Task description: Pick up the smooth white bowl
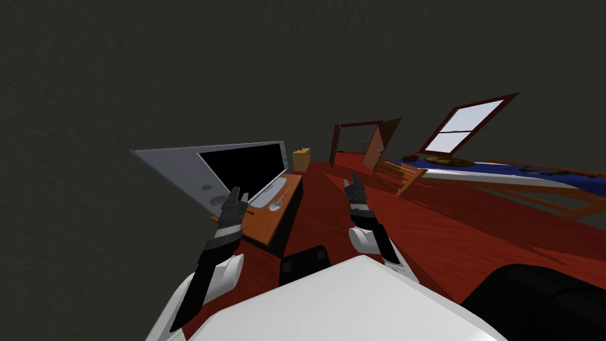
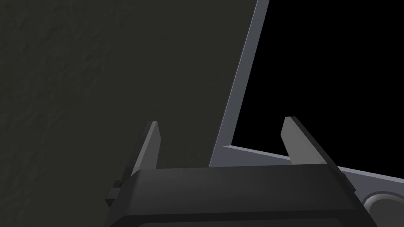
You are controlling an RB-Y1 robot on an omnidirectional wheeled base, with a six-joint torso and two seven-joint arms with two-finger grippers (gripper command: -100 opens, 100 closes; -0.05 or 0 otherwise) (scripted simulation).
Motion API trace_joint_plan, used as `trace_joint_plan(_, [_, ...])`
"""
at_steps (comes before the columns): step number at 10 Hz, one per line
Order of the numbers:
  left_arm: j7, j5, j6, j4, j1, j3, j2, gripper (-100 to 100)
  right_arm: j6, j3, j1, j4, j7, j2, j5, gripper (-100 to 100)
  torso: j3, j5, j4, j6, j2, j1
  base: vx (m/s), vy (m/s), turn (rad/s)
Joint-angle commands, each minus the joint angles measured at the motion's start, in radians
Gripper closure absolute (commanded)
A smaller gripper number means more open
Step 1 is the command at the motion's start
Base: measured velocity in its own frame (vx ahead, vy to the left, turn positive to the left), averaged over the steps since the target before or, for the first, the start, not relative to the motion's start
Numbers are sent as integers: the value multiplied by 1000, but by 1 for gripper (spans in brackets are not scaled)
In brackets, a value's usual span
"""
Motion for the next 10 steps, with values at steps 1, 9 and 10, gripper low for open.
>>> trace_joint_plan(1, [-2,-1,42,39,-35,21,28,-100,0,0,0,0,0,0,0,0,0,0,0,0,0,0,-99,-1,-32])
trace_joint_plan(9, [-5,4,216,246,-204,120,105,-100,0,0,0,0,0,0,0,0,0,0,0,0,-1,0,-88,-3,-48])
trace_joint_plan(10, [-5,4,216,257,-204,120,105,-100,0,0,0,0,0,0,0,0,-1,0,0,0,-1,0,-47,2,-39])
